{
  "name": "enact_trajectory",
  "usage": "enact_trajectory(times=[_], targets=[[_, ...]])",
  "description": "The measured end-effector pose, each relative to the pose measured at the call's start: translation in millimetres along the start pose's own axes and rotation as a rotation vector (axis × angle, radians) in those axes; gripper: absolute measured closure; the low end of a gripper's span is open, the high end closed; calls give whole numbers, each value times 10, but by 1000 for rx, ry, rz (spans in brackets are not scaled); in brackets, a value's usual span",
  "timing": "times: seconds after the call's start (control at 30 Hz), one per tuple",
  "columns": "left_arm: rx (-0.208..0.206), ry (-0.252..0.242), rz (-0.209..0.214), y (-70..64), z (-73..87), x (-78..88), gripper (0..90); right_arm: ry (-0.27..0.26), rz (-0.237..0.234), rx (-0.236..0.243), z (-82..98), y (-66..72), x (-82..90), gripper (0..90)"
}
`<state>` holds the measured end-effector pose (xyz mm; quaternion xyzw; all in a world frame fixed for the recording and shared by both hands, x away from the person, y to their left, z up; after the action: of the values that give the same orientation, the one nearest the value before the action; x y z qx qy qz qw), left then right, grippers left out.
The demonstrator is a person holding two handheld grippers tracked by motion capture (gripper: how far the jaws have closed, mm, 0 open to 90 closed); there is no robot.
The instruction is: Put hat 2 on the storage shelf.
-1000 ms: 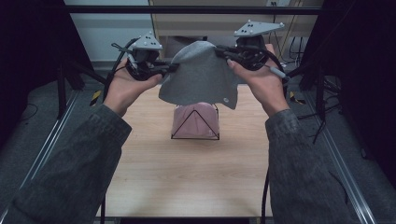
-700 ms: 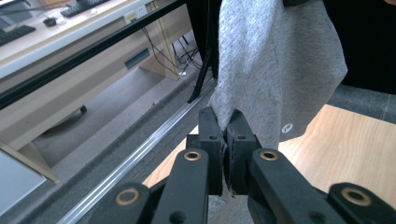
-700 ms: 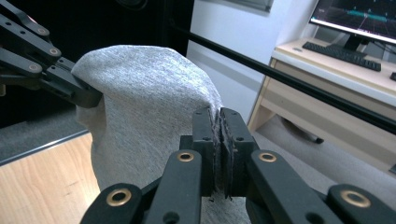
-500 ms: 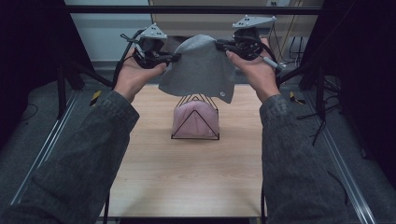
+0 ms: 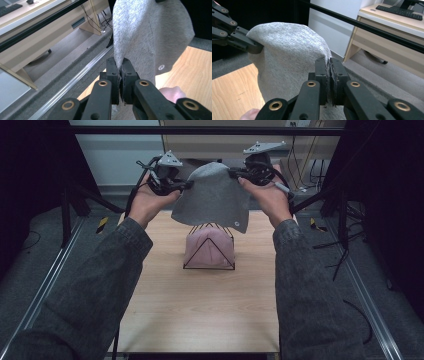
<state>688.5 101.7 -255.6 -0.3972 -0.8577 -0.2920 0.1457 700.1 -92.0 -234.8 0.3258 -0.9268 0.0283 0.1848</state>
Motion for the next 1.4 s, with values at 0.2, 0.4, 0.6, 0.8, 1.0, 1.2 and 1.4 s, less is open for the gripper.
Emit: enact_trajectory(times=[0.2,0.4,0.6,0.8,1.0,1.2,1.4], targets=[[12,14,-1,23,96,-83,870,12,1,0,64,2,-58,859],[21,25,13,2,194,-105,870,31,-12,-1,153,31,-97,859],[32,27,28,-36,264,-111,869,46,-15,0,213,58,-121,859],[33,35,35,-73,320,-108,869,57,-18,2,269,77,-148,859],[37,42,36,-94,390,-111,869,70,-26,8,319,121,-153,859],[26,56,52,-202,490,-161,869,106,-22,19,430,131,-168,859],[39,63,55,-262,617,-217,869,131,-31,22,584,155,-196,859]])
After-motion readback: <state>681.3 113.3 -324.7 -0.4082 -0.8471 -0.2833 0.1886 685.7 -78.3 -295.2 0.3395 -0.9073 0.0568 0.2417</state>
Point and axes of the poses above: each handheld gripper's, and its own axes: x roughly backward along the jaws, z roughly out of its underside, y roughly to its left, the point moved 7 cm from there along -x, roughly forward along the jaws, and after that the axes turned 11 degrees about -x, right-handed, at the moved point
